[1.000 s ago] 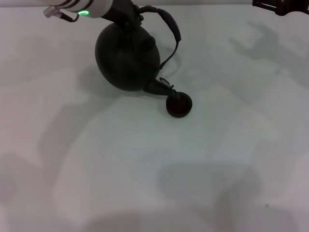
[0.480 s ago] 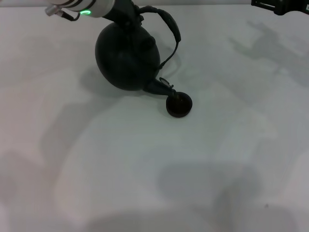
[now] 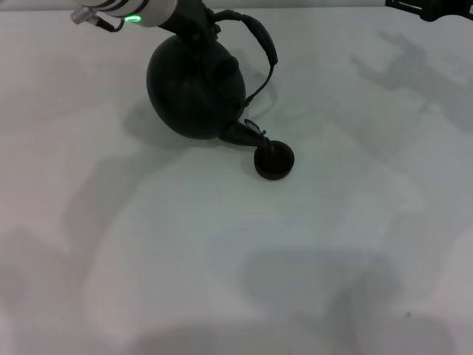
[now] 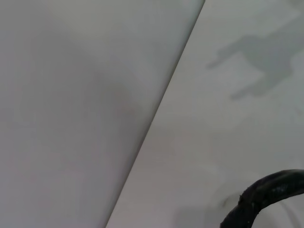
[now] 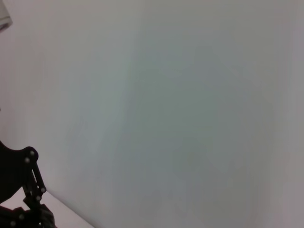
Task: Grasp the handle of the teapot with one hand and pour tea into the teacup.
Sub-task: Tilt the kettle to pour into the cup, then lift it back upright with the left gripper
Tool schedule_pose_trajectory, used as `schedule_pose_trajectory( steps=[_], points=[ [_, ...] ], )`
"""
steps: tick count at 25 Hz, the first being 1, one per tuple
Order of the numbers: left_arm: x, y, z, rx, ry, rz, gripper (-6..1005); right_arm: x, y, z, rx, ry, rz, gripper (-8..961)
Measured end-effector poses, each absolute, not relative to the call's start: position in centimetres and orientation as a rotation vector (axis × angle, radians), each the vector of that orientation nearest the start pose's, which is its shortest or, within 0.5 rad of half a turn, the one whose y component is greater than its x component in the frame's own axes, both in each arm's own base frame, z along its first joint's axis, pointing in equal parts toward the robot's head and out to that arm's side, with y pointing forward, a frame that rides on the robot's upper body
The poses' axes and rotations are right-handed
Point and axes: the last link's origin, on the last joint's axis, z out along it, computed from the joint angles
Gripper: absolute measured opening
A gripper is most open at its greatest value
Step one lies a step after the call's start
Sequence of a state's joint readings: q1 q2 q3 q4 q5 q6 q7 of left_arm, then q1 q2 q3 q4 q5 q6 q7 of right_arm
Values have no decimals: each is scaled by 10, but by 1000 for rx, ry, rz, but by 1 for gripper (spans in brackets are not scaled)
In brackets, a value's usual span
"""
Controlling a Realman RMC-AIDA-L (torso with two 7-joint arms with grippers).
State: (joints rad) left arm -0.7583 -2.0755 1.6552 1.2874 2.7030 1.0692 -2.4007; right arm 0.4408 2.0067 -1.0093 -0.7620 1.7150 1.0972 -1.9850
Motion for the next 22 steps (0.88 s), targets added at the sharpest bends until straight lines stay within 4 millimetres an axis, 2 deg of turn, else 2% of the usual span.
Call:
schedule_pose_trajectory(
  steps=[15, 22],
  points=[
    [-95, 412, -39, -2499, -49, 389, 129, 264, 390, 54, -2235, 338, 633, 860],
    [-100, 412, -37, -2496, -150, 290, 130, 266, 391, 55, -2228, 339, 628, 860]
  ],
)
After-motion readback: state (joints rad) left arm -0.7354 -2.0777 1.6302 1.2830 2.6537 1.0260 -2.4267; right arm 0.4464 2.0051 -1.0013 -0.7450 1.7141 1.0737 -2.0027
